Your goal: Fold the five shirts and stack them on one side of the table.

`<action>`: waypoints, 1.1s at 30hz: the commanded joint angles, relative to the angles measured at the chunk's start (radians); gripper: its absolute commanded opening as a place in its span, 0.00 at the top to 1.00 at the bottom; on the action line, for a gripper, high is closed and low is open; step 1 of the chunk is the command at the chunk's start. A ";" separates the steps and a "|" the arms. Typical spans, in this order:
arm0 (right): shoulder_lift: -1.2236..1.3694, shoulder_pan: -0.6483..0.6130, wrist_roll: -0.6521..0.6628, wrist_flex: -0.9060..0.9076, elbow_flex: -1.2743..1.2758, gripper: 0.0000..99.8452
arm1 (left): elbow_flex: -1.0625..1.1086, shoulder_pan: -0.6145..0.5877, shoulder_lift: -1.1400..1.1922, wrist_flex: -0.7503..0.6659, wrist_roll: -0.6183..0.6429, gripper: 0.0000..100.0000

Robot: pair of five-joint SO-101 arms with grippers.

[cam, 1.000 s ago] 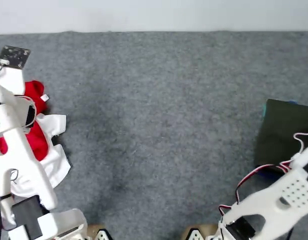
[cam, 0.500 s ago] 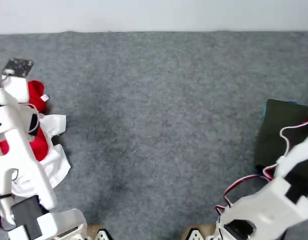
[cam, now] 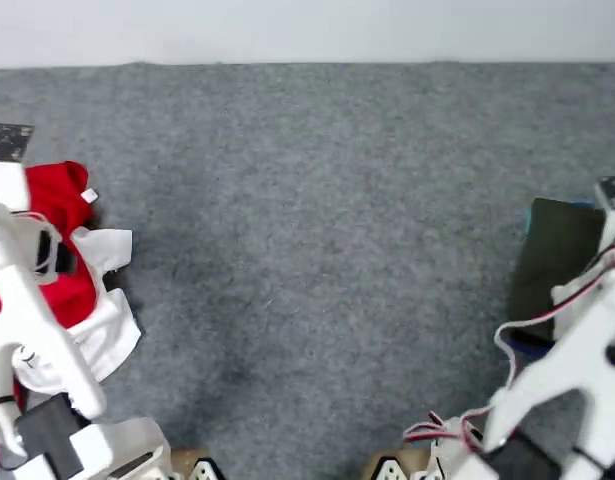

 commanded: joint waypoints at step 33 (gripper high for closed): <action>-0.380 -0.002 -0.009 0.039 0.187 0.99 | -0.015 0.230 -0.287 -0.204 0.199 0.99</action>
